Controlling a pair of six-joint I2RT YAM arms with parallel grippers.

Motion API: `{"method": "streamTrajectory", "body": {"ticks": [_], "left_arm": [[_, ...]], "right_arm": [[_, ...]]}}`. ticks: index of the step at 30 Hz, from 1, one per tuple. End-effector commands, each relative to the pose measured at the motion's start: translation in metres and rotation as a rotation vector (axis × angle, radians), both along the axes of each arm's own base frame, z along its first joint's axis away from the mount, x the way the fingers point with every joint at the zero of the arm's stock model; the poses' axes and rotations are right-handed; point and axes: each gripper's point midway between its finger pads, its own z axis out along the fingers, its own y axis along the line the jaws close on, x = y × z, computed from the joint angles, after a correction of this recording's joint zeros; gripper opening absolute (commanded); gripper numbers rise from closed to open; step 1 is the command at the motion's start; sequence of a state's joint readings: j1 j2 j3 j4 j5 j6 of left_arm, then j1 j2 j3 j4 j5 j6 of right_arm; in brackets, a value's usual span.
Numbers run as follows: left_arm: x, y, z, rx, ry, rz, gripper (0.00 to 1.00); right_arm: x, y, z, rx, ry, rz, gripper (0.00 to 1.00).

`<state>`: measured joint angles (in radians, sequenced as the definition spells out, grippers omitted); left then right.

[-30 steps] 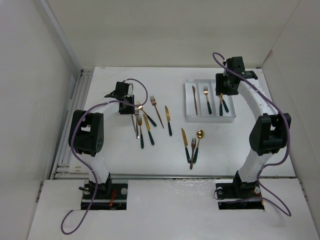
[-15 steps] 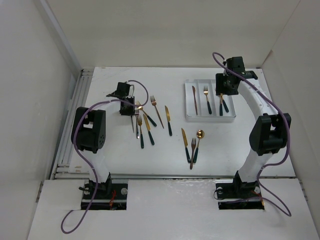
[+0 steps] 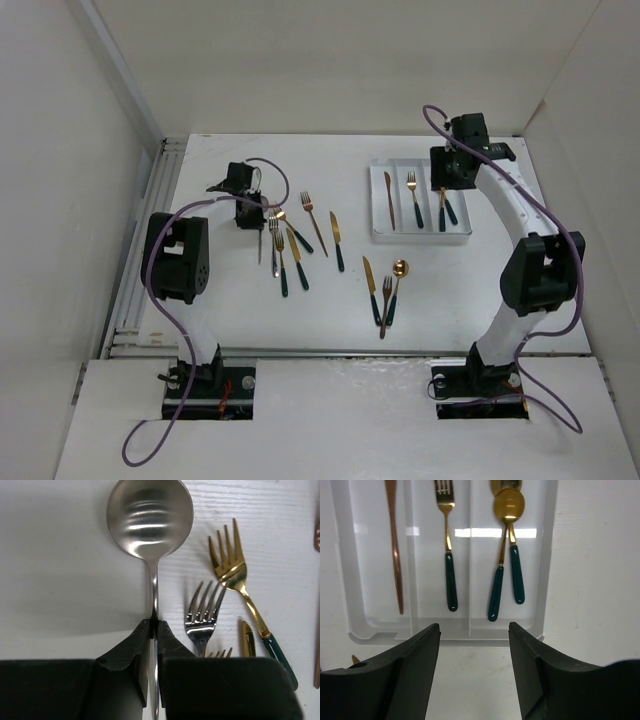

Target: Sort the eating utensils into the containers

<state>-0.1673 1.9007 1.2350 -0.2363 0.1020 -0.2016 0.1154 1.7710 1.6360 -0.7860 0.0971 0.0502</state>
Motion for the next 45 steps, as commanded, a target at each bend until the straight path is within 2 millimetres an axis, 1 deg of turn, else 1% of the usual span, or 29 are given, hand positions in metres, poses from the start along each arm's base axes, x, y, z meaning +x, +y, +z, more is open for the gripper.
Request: {"method": "streamTrajectory", "body": {"ticks": [1, 2, 3, 4, 6, 7, 8, 9, 10, 11, 12, 13, 14, 15, 17, 18, 19, 20, 21, 23, 24, 25, 31, 32, 33, 36, 38, 42, 45], "left_arm": [[0.000, 0.013, 0.026, -0.008, -0.030, 0.053, 0.00], [0.006, 0.013, 0.039, -0.014, -0.065, 0.053, 0.00], [0.010, 0.017, 0.051, -0.018, -0.095, 0.064, 0.00], [0.019, 0.016, 0.077, -0.023, -0.160, 0.056, 0.00], [0.025, 0.014, 0.104, -0.034, -0.226, 0.039, 0.00], [0.026, 0.012, 0.126, -0.043, -0.278, 0.026, 0.00], [0.025, 0.011, 0.137, -0.054, -0.296, 0.019, 0.00], [0.027, 0.009, 0.152, -0.060, -0.332, 0.006, 0.00], [0.025, 0.009, 0.161, -0.063, -0.352, 0.005, 0.00], [0.023, 0.008, 0.184, -0.076, -0.405, -0.001, 0.00], [0.021, 0.008, 0.194, -0.079, -0.427, -0.002, 0.00], [0.017, 0.009, 0.215, -0.086, -0.483, -0.002, 0.00], [0.013, 0.005, 0.226, -0.086, -0.509, -0.010, 0.00], [0.010, 0.000, 0.239, -0.082, -0.549, -0.025, 0.00], [0.001, -0.010, 0.259, -0.094, -0.617, -0.058, 0.00], [-0.012, -0.018, 0.274, -0.110, -0.667, -0.081, 0.00], [-0.016, -0.023, 0.288, -0.132, -0.718, -0.083, 0.00], [-0.022, -0.026, 0.297, -0.152, -0.746, -0.083, 0.00], [-0.034, -0.029, 0.315, -0.181, -0.795, -0.086, 0.00], [-0.044, -0.032, 0.317, -0.204, -0.808, -0.079, 0.00], [-0.048, -0.032, 0.324, -0.226, -0.819, -0.066, 0.00], [-0.056, -0.036, 0.329, -0.243, -0.831, -0.073, 0.00], [-0.079, -0.049, 0.323, -0.274, -0.799, -0.107, 0.00], [-0.081, -0.048, 0.327, -0.277, -0.809, -0.107, 0.00], [-0.081, -0.048, 0.323, -0.282, -0.798, -0.102, 0.00], [-0.085, -0.045, 0.324, -0.278, -0.807, -0.093, 0.00], [-0.085, -0.045, 0.324, -0.278, -0.807, -0.093, 0.00], [-0.090, -0.046, 0.326, -0.296, -0.811, -0.098, 0.00], [-0.092, -0.046, 0.313, -0.290, -0.787, -0.098, 0.00]], "right_arm": [[-0.006, 0.031, 0.032, -0.012, -0.083, 0.098, 0.63], [-0.008, 0.041, 0.032, -0.004, -0.082, 0.123, 0.63], [-0.007, 0.051, 0.045, 0.016, -0.129, 0.149, 0.63], [-0.010, 0.076, 0.052, 0.059, -0.152, 0.205, 0.67], [-0.014, 0.103, 0.060, 0.111, -0.199, 0.234, 0.77], [-0.012, 0.125, 0.080, 0.170, -0.285, 0.259, 1.00], [-0.022, 0.159, 0.087, 0.200, -0.317, 0.329, 1.00], [-0.028, 0.176, 0.088, 0.214, -0.340, 0.357, 1.00], [-0.027, 0.195, 0.105, 0.244, -0.416, 0.381, 1.00], [-0.031, 0.212, 0.113, 0.270, -0.447, 0.397, 1.00], [-0.045, 0.241, 0.115, 0.301, -0.460, 0.456, 1.00], [-0.049, 0.261, 0.131, 0.356, -0.513, 0.490, 1.00], [-0.054, 0.278, 0.132, 0.382, -0.523, 0.532, 1.00], [-0.073, 0.303, 0.139, 0.449, -0.520, 0.606, 1.00], [-0.082, 0.336, 0.150, 0.553, -0.532, 0.672, 1.00], [-0.092, 0.351, 0.152, 0.600, -0.516, 0.722, 1.00], [-0.102, 0.367, 0.163, 0.640, -0.524, 0.757, 1.00], [-0.103, 0.379, 0.162, 0.677, -0.513, 0.762, 1.00], [-0.106, 0.386, 0.166, 0.705, -0.511, 0.768, 1.00], [-0.116, 0.399, 0.172, 0.776, -0.501, 0.805, 0.96], [-0.117, 0.403, 0.185, 0.827, -0.530, 0.807, 0.95], [-0.120, 0.406, 0.185, 0.833, -0.534, 0.817, 0.93], [-0.119, 0.421, 0.184, 0.896, -0.533, 0.808, 0.84], [-0.122, 0.425, 0.181, 0.917, -0.513, 0.821, 0.80], [-0.124, 0.426, 0.185, 0.931, -0.511, 0.827, 0.78], [-0.128, 0.435, 0.177, 0.951, -0.476, 0.840, 0.71], [-0.133, 0.438, 0.179, 0.959, -0.481, 0.851, 0.69], [-0.128, 0.443, 0.164, 0.964, -0.440, 0.820, 0.58], [-0.124, 0.448, 0.159, 0.970, -0.433, 0.814, 0.45]]}}
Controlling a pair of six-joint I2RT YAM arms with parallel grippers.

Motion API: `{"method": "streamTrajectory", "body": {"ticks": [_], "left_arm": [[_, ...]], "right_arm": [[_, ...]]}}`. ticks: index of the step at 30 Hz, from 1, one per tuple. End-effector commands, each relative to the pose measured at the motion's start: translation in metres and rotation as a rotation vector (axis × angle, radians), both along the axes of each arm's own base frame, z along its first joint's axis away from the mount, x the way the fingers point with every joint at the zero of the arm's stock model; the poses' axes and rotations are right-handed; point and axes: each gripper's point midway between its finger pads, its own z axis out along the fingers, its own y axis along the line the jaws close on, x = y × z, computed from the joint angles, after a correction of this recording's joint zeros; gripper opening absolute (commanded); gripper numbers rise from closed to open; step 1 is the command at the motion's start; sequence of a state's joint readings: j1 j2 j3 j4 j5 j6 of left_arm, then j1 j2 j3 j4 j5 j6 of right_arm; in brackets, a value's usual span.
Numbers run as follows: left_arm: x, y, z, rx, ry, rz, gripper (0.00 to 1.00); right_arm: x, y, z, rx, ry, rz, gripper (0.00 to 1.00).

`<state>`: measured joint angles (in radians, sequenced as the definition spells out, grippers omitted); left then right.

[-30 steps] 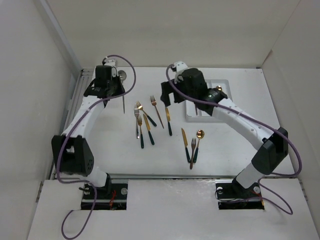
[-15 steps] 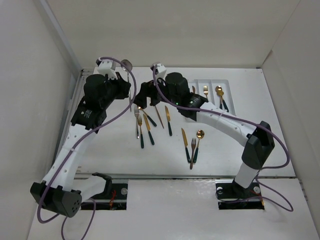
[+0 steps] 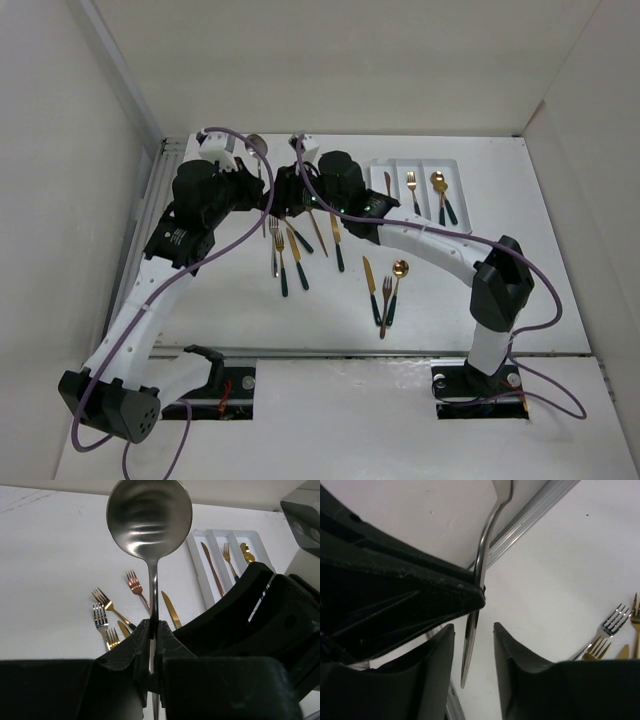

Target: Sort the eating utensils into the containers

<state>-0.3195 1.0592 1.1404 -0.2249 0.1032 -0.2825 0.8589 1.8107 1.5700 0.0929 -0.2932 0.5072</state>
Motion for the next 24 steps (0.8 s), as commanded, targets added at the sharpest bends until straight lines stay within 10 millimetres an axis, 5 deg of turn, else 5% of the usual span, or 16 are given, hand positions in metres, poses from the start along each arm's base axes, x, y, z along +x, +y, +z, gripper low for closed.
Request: {"method": "streamTrajectory", "body": {"ticks": [1, 7, 10, 12, 13, 14, 16, 18, 20, 24], "left_arm": [[-0.007, -0.003, 0.016, -0.044, -0.061, -0.019, 0.00], [-0.012, -0.002, 0.007, -0.048, -0.046, -0.016, 0.00], [-0.013, -0.004, -0.003, -0.034, -0.029, -0.032, 0.00], [-0.015, -0.008, -0.006, -0.039, -0.025, -0.056, 0.28], [-0.014, -0.008, -0.010, -0.038, -0.021, -0.056, 0.47], [-0.016, -0.010, -0.014, -0.039, -0.011, -0.069, 0.78], [-0.013, -0.009, -0.019, -0.003, -0.013, -0.079, 1.00], [-0.011, -0.009, -0.023, 0.028, -0.016, -0.088, 1.00], [-0.009, -0.007, -0.021, 0.067, -0.043, -0.100, 1.00], [0.000, 0.002, -0.031, 0.086, -0.042, -0.047, 1.00]], "right_arm": [[-0.001, 0.016, 0.038, 0.113, -0.055, 0.046, 0.41], [0.001, 0.021, 0.048, 0.134, -0.061, 0.056, 0.00], [0.004, 0.018, 0.045, 0.127, -0.058, 0.025, 0.00], [0.006, 0.014, 0.046, 0.122, -0.070, 0.004, 0.00], [0.009, 0.013, 0.038, 0.110, -0.061, -0.011, 0.00], [0.008, 0.011, 0.040, 0.111, -0.062, -0.021, 0.00], [0.028, -0.008, 0.026, 0.087, -0.045, -0.068, 0.00], [0.038, -0.030, 0.027, 0.086, -0.044, -0.090, 0.00], [0.067, -0.070, 0.005, 0.030, -0.017, -0.140, 0.00], [0.119, -0.175, -0.034, -0.189, 0.034, -0.354, 0.00]]}}
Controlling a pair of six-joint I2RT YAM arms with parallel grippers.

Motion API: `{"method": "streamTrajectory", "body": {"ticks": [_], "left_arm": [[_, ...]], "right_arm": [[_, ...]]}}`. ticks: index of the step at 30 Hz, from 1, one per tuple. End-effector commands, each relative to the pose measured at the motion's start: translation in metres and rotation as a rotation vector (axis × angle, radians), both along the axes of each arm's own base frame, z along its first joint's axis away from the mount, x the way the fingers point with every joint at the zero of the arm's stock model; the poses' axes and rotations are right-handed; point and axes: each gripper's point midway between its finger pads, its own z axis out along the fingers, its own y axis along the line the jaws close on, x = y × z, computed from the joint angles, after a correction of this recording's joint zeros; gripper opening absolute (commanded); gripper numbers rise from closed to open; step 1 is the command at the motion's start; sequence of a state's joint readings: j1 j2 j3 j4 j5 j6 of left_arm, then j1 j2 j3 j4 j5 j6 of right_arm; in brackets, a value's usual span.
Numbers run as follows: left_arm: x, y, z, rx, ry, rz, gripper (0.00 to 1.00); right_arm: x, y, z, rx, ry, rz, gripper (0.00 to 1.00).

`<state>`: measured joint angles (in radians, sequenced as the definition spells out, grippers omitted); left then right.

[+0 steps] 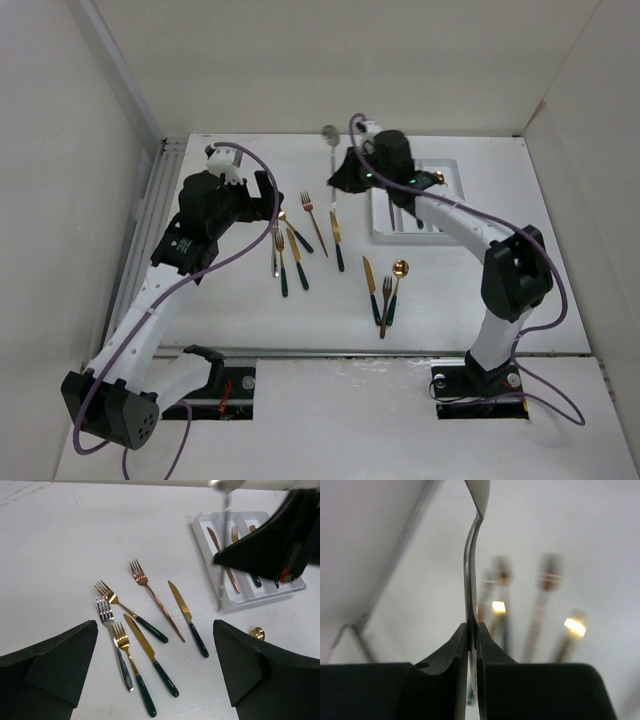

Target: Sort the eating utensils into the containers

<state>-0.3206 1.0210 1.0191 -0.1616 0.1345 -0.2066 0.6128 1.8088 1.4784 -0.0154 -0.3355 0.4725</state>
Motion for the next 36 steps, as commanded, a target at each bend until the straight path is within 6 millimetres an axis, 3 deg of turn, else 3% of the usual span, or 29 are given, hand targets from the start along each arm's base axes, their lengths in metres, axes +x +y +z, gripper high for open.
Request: {"method": "streamTrajectory", "body": {"ticks": [1, 2, 4, 5, 7, 9, 12, 13, 17, 18, 23, 30, 32, 33, 36], "left_arm": [[0.010, 0.008, -0.004, -0.049, -0.007, 0.069, 1.00], [0.012, 0.009, -0.013, -0.049, 0.019, 0.061, 1.00], [0.011, 0.005, -0.028, -0.027, 0.057, 0.004, 1.00], [0.011, 0.001, -0.041, 0.002, 0.080, -0.033, 1.00], [0.010, 0.003, -0.060, 0.046, 0.124, -0.058, 1.00], [0.012, 0.002, -0.078, 0.096, 0.149, -0.088, 0.94], [0.022, 0.017, -0.096, 0.145, 0.181, 0.002, 0.90], [0.025, 0.022, -0.101, 0.160, 0.190, 0.030, 0.88], [0.030, 0.032, -0.124, 0.216, 0.247, 0.071, 0.87], [0.031, 0.032, -0.127, 0.226, 0.253, 0.067, 0.87], [0.028, 0.028, -0.142, 0.221, 0.297, 0.048, 0.87], [0.035, 0.034, -0.155, 0.270, 0.311, 0.060, 0.87], [0.036, 0.035, -0.159, 0.279, 0.321, 0.068, 0.87], [0.036, 0.035, -0.163, 0.282, 0.329, 0.067, 0.87], [0.035, 0.034, -0.166, 0.280, 0.339, 0.059, 0.82]], "right_arm": [[0.035, -0.105, 0.014, -0.190, -0.082, -0.172, 0.00], [0.053, -0.144, 0.006, -0.279, -0.084, -0.270, 0.00], [0.051, -0.190, -0.017, -0.474, -0.057, -0.291, 0.00], [0.058, -0.225, -0.021, -0.537, -0.037, -0.356, 0.00], [0.059, -0.259, -0.037, -0.623, 0.024, -0.379, 0.00], [0.068, -0.297, -0.042, -0.651, 0.055, -0.471, 0.00], [0.073, -0.330, -0.058, -0.685, 0.115, -0.536, 0.00], [0.075, -0.335, -0.071, -0.698, 0.150, -0.535, 0.00], [0.087, -0.342, -0.088, -0.711, 0.214, -0.539, 0.00], [0.086, -0.346, -0.105, -0.748, 0.257, -0.528, 0.00], [0.092, -0.364, -0.119, -0.812, 0.285, -0.584, 0.00], [0.089, -0.363, -0.139, -0.821, 0.323, -0.562, 0.00], [0.088, -0.363, -0.144, -0.825, 0.332, -0.558, 0.09], [0.088, -0.363, -0.147, -0.829, 0.343, -0.553, 0.25], [0.088, -0.363, -0.143, -0.820, 0.339, -0.563, 0.41]]}}
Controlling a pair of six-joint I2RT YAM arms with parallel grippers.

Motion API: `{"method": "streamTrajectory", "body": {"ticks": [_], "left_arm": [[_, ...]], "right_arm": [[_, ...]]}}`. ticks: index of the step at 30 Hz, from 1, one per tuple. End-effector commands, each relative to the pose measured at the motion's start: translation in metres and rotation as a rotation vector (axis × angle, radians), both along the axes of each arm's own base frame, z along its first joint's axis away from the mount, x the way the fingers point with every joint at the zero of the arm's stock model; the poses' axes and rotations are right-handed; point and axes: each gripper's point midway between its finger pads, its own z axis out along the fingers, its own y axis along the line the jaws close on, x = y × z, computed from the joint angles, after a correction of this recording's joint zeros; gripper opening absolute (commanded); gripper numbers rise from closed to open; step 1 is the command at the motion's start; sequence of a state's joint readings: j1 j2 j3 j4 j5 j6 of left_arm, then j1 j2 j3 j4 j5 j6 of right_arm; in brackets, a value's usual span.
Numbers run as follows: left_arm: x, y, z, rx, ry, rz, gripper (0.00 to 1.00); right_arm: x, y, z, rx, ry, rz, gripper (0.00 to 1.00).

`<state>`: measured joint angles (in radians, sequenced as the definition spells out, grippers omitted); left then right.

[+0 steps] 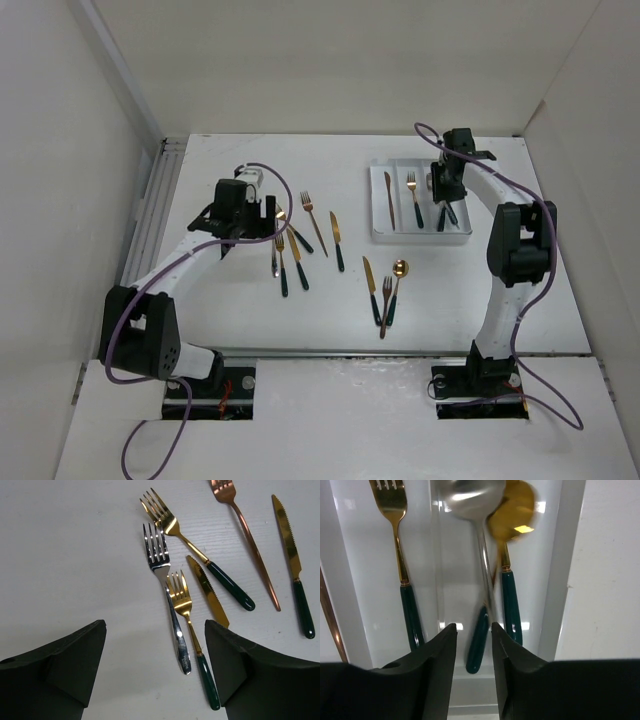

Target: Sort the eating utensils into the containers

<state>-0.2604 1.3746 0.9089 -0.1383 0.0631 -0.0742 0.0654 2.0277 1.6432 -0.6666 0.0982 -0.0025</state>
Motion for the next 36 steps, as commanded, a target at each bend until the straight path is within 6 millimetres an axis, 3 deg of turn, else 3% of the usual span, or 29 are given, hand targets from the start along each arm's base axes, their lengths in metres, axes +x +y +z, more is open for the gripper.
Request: {"method": "streamTrajectory", "body": {"ticks": [1, 5, 10, 14, 17, 22, 25, 28, 29, 31, 36], "left_arm": [[0.005, 0.001, 0.004, 0.005, -0.030, 0.003, 0.76], [0.001, -0.002, -0.006, -0.011, -0.004, -0.004, 0.62], [-0.005, -0.001, -0.030, -0.001, 0.061, 0.003, 0.58], [-0.014, 0.003, -0.054, 0.047, 0.142, -0.023, 0.58], [-0.009, 0.002, -0.053, 0.051, 0.161, -0.023, 0.58], [-0.008, 0.002, -0.064, 0.083, 0.200, -0.062, 0.45], [-0.008, -0.001, -0.076, 0.100, 0.239, -0.079, 0.46], [-0.002, -0.006, -0.074, 0.074, 0.242, -0.069, 0.48], [0.004, -0.010, -0.069, 0.060, 0.222, -0.076, 0.49], [0.007, -0.013, -0.064, 0.041, 0.203, -0.076, 0.49], [0.001, -0.010, -0.075, 0.058, 0.237, -0.069, 0.49]], "right_arm": [[0.010, -0.006, 0.011, -0.016, -0.039, -0.019, 0.41], [0.007, -0.010, 0.027, -0.031, -0.061, -0.040, 0.45], [0.007, -0.011, 0.076, -0.015, -0.172, -0.071, 0.48], [0.000, 0.010, 0.105, -0.011, -0.239, -0.030, 0.49], [-0.005, 0.025, 0.119, -0.011, -0.286, -0.010, 0.49], [-0.016, 0.035, 0.121, 0.027, -0.296, 0.006, 0.49], [-0.020, 0.035, 0.127, 0.030, -0.314, 0.005, 0.49], [-0.027, 0.034, 0.124, 0.029, -0.306, 0.005, 0.49], [-0.031, 0.031, 0.115, 0.016, -0.284, -0.002, 0.49], [-0.035, 0.028, 0.119, 0.010, -0.294, -0.008, 0.49], [-0.044, 0.025, 0.115, -0.006, -0.282, -0.007, 0.49]]}}
